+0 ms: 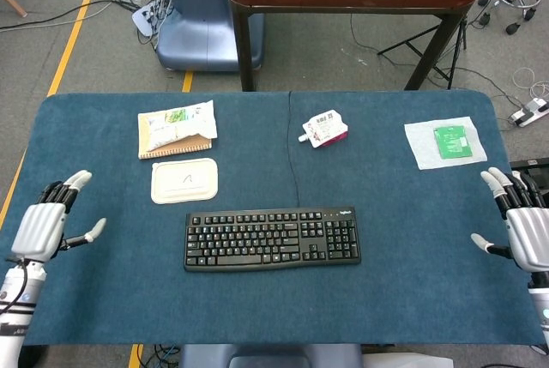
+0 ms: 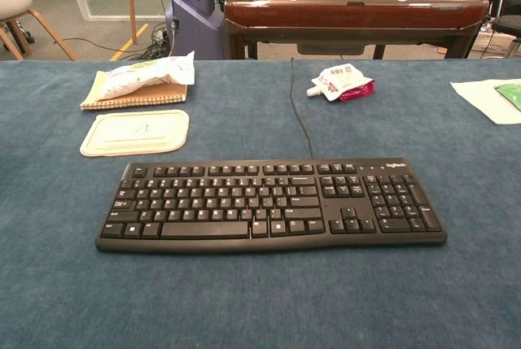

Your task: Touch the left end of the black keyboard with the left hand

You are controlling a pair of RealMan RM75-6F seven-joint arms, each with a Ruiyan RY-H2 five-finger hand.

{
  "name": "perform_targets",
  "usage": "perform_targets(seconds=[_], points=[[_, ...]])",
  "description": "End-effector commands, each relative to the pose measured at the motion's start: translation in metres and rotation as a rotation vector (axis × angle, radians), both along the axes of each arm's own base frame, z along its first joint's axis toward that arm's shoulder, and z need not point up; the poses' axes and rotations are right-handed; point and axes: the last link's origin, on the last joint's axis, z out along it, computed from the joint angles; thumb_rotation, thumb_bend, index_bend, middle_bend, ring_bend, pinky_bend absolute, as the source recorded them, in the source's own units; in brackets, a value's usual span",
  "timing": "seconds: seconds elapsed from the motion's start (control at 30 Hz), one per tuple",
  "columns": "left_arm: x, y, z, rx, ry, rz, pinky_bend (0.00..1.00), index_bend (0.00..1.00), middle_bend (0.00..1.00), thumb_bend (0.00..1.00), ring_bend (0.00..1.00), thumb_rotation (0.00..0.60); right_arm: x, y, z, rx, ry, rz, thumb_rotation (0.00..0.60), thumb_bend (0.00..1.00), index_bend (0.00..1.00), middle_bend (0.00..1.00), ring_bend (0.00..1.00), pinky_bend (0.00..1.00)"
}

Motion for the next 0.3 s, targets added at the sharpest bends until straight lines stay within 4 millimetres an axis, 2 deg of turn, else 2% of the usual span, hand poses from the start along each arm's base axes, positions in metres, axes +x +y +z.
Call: perform_targets(seconds=[0.03, 0.17, 0.3], points=[[-0.009, -0.020, 0.002, 0.025, 0.007, 0.024, 0.07, 0.07, 0.09, 0.23, 0.13, 0.231, 0.001, -0.001, 0.000, 0.000, 0.000, 0.003, 0.600, 0.04, 0.00, 0.03, 0.07, 0.04], [-0.010, -0.035, 0.003, 0.055, 0.004, 0.032, 0.05, 0.07, 0.09, 0.23, 0.13, 0.233, 0.002, -0.001, 0.001, -0.004, -0.001, 0.007, 0.600, 0.04, 0.00, 0.03, 0.07, 0.04], [-0.010, -0.041, 0.001, 0.059, 0.014, 0.036, 0.05, 0.07, 0.09, 0.23, 0.13, 0.243, 0.002, -0.001, 0.000, 0.000, -0.003, 0.010, 0.600, 0.04, 0.00, 0.03, 0.07, 0.04]])
